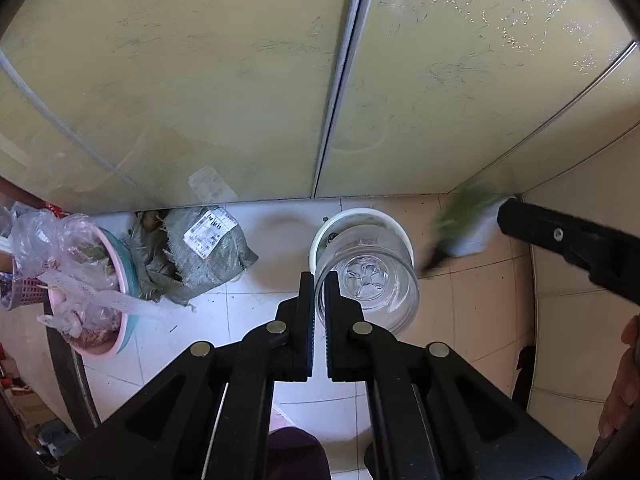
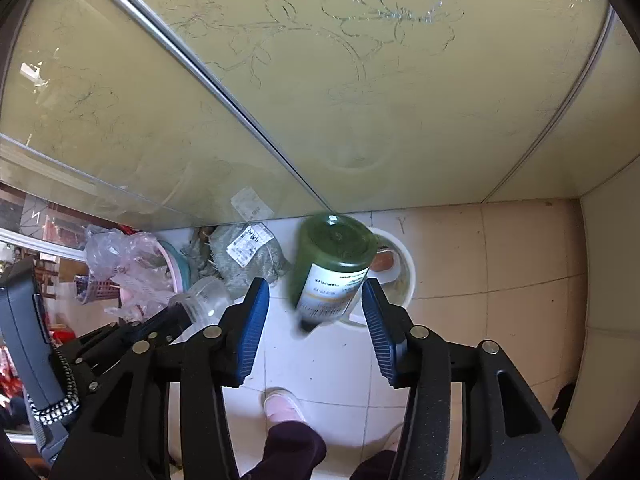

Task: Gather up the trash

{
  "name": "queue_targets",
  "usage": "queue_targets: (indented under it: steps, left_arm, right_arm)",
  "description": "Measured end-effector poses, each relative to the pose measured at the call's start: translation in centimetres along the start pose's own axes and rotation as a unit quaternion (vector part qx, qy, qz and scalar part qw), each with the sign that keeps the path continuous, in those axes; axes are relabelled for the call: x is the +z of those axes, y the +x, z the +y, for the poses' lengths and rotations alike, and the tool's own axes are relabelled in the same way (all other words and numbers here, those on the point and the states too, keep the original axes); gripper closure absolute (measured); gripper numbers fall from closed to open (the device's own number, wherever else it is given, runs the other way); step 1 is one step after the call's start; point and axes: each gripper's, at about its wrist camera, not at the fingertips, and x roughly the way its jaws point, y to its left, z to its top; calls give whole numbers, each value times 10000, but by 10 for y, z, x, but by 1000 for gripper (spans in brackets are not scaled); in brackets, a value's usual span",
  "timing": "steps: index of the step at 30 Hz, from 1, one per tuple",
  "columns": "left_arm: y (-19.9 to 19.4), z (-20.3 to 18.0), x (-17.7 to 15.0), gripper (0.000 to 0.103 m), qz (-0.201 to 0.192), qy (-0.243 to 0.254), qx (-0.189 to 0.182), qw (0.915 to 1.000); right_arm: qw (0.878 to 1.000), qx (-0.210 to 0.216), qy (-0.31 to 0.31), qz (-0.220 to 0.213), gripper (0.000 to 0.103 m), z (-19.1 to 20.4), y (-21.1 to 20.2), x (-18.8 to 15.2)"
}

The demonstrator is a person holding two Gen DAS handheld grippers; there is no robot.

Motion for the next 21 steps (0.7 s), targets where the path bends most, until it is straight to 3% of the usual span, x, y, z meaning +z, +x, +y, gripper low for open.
queue_targets:
  steps: [4,6,8,16,21]
  left_arm:
    - [3,-13,11,96,-22,74,-174,9998]
    - [4,-21,16,74,-8,144,-258,9996]
    - [3,-29,19,58,11,193,-294,9994]
    - [-29,-46,23,57,-7,412,-249,9988]
    - [-104,-53,31,57,-263,330,-142,9990]
  right_arm:
    - [9999,-157,54,-20,54,-13,-8,0]
    - [9997,-201,144,-14,54,-22,-15,-1]
    - [9994,-254,222,-44,54,-28,-20,0]
    - [9986,-321,345,-245,54,-36,-58,4]
    - [9979,-294,207,-531,54,-27,-123,8]
